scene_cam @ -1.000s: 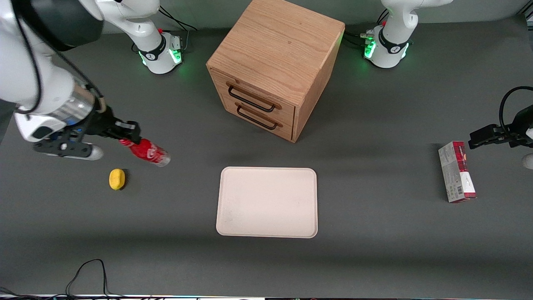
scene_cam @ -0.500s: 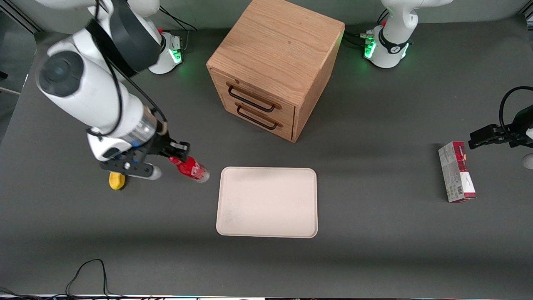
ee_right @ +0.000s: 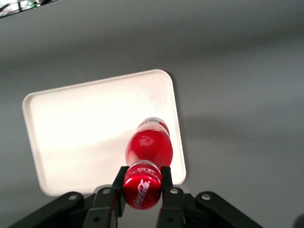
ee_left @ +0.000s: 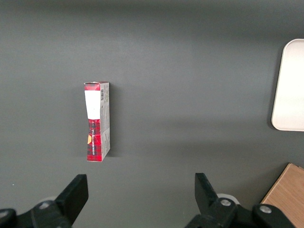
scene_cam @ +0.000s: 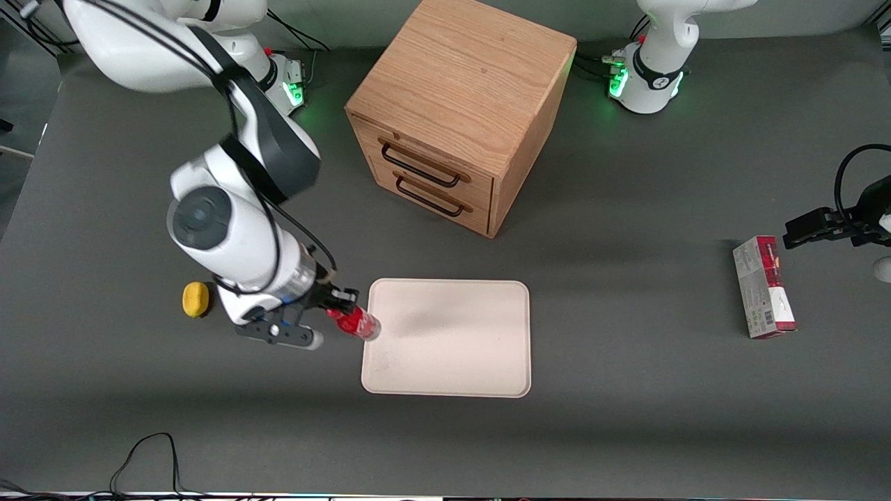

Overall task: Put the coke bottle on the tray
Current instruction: 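Carry the held bottle with the right gripper over to the white tray, then lower the bottle onto the tray and open the right gripper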

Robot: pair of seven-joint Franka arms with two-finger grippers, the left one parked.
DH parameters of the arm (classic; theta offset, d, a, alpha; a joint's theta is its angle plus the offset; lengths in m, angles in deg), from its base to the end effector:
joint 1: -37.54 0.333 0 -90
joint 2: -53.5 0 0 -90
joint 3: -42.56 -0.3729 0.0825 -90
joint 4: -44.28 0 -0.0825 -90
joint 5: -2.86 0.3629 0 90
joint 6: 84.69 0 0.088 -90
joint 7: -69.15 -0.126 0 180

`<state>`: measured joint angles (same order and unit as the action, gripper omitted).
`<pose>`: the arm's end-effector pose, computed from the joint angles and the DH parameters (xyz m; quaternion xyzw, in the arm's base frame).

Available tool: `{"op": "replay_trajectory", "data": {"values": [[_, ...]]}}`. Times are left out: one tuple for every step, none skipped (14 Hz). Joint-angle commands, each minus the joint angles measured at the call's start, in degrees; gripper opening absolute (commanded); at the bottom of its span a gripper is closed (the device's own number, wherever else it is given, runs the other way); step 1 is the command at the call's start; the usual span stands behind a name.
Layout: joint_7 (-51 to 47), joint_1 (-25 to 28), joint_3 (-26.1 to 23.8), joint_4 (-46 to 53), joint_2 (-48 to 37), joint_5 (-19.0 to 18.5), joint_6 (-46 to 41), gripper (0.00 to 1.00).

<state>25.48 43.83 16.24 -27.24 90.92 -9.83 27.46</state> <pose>0.6898 0.3043 0.4499 -0.9917 0.1100 -0.0288 0.0594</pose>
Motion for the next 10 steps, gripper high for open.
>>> {"op": "replay_trajectory", "data": {"values": [[-4.32,1.88,-0.14,2.96,5.90,-5.32,4.12,0.00],[-3.89,1.89,-0.05,2.88,6.53,-5.41,4.74,0.00],[-3.53,1.89,0.03,2.79,6.97,-5.41,5.27,0.00],[-3.36,1.80,0.56,2.79,7.75,-5.50,6.15,0.00],[-3.35,1.89,1.08,2.70,8.11,-5.42,7.37,0.00],[-3.35,1.80,1.18,2.61,8.46,-5.50,7.91,0.00],[-3.18,1.80,1.26,2.61,8.47,-5.50,7.91,0.00],[-2.83,1.71,1.27,2.61,8.55,-5.50,8.09,0.00],[-3.09,1.71,1.27,2.44,8.55,-5.50,8.44,0.55],[-3.18,1.71,1.35,1.39,8.47,-6.02,9.49,1.00]]}}
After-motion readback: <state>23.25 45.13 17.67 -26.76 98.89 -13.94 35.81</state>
